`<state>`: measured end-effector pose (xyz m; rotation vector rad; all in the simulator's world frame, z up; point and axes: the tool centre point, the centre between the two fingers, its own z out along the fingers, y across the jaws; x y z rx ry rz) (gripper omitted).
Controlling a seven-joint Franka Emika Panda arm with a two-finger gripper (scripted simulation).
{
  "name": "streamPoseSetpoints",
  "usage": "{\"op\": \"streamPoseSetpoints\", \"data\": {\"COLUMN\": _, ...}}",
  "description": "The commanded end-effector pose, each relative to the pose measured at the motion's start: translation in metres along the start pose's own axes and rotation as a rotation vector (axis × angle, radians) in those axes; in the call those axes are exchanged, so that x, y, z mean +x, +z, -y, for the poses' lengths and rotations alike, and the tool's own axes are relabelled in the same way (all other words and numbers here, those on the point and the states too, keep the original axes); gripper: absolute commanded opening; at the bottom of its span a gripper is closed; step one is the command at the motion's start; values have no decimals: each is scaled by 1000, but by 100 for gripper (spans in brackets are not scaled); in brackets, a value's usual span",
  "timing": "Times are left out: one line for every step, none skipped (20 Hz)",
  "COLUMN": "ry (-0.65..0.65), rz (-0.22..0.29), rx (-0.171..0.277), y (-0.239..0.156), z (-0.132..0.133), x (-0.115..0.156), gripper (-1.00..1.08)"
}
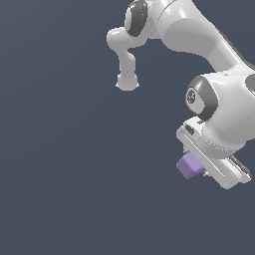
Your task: Pick up the object and move it to a goal position.
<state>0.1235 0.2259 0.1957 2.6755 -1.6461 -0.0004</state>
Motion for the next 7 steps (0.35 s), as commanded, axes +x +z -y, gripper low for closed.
{"op": "streamPoseSetpoints", "data": {"ry": 0, "rz": 0, "rx": 0, "y": -2, "z": 3, "x": -2, "gripper": -100}}
{"op": "streamPoseSetpoints", "data": {"ry": 0, "rz": 0, "rx": 0, "y": -2, "z": 4, "x": -3, "gripper": -100}}
{"op": "streamPoseSetpoints", "data": {"ry": 0, "rz": 0, "rx": 0, "y": -3, "z": 4, "x": -3, "gripper": -100}}
{"op": "streamPoseSetpoints", "data": {"ry": 0, "rz": 0, "rx": 0, "y": -3, "z": 5, "x": -3, "gripper": -100}}
{"op": "streamPoseSetpoints", "data": {"ry": 0, "rz": 0, "rx": 0, "y": -3, "z": 5, "x": -4, "gripper": -100}}
{"op": "streamPoseSetpoints", "data": {"ry": 0, "rz": 0, "rx": 0, "y": -3, "z": 6, "x": -4, "gripper": -100}}
{"op": "streamPoseSetpoints", "data": {"ry": 0, "rz": 0, "rx": 0, "y": -3, "z": 6, "x": -4, "gripper": -100}}
